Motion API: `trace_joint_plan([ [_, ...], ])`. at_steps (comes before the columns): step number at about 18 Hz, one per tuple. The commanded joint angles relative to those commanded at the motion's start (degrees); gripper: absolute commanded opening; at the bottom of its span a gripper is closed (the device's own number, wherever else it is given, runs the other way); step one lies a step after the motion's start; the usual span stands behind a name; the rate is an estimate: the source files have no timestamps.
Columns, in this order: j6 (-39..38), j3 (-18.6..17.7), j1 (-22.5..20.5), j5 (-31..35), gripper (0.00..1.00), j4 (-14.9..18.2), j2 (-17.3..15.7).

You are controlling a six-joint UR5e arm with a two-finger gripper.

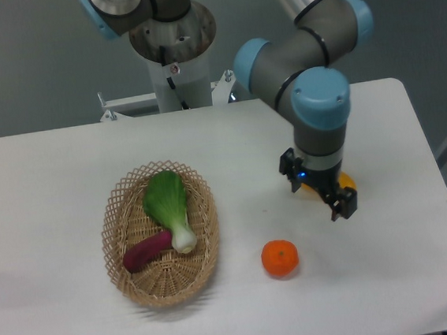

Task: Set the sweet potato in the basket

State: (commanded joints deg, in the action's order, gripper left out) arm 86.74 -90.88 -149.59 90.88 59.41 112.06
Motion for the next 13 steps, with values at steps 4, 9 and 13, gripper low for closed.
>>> trace_joint_plan([
  [4,0.97,0.09,-1.84,-0.61,1.0,0.0,0.09],
  [9,3.87,0.26,-4.04,-1.23,1.0,0.0,0.53],
  [13,5.63,0.44,-5.54,-1.58,1.0,0.0,0.62],
])
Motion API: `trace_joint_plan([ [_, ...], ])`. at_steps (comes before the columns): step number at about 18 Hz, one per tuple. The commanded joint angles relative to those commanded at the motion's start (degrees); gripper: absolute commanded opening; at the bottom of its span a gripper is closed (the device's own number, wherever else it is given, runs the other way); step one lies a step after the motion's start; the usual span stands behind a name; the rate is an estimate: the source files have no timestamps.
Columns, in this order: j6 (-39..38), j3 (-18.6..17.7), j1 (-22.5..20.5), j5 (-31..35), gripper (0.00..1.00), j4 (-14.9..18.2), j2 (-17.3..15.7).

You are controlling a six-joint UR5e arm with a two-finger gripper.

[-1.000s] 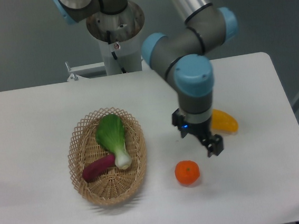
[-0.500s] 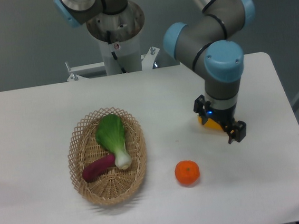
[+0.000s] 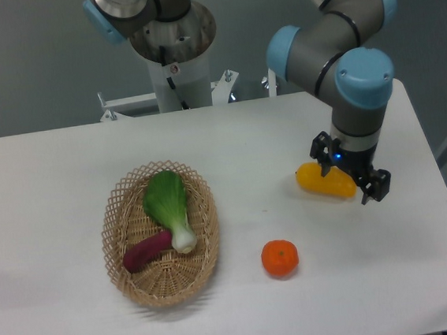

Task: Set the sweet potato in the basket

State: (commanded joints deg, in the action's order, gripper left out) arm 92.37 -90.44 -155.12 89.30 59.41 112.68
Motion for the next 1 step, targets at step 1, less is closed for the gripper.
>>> trace_joint_plan([
  [1,0.0,0.0,-0.09,0.0,1.0,0.0,0.0],
])
